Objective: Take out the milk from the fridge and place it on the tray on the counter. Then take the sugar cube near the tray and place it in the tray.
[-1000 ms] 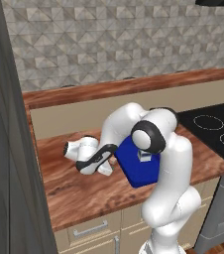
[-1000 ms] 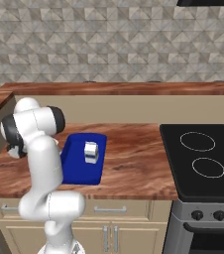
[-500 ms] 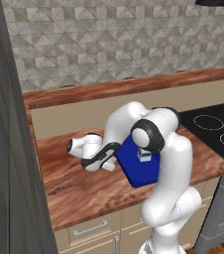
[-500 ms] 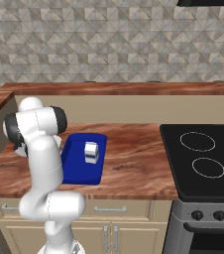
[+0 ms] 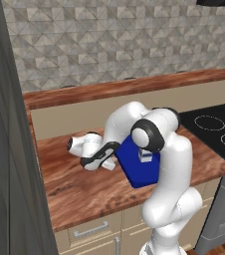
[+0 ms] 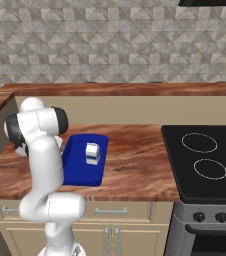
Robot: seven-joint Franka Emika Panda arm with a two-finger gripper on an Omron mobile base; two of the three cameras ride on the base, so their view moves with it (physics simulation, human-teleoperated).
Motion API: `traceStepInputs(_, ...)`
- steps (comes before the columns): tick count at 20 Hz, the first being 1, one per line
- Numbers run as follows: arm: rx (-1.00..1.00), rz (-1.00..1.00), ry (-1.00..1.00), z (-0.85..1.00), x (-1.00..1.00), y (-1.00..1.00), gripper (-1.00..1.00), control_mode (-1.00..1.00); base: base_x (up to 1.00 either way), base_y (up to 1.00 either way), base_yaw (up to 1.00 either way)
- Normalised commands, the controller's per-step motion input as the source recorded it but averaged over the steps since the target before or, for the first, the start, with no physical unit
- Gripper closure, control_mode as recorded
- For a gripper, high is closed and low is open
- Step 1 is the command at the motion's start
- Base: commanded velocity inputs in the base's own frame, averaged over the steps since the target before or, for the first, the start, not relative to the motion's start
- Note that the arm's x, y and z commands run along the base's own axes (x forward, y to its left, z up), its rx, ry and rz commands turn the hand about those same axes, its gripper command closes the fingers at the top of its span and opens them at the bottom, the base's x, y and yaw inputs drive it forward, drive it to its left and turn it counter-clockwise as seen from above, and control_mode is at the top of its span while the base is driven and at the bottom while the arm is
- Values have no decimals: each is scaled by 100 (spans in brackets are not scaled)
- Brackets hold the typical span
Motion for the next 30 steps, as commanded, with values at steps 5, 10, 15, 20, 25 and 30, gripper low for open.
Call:
traceStepInputs(5,0,0,8,-25,0,0,-100,-100,0,0,0)
traceStepInputs(10,0,0,6,-30,-3,0,-100,-100,0,0,0)
traceStepInputs(15,-1,0,5,-34,-2,1,100,-100,0,0,0)
traceStepInputs(20,0,0,2,-21,-7,0,100,-100,0,0,0)
traceStepInputs(25,-1,0,0,-8,-24,7,100,-100,0,0,0)
traceStepInputs(30,0,0,0,0,-41,31,100,-100,0,0,0)
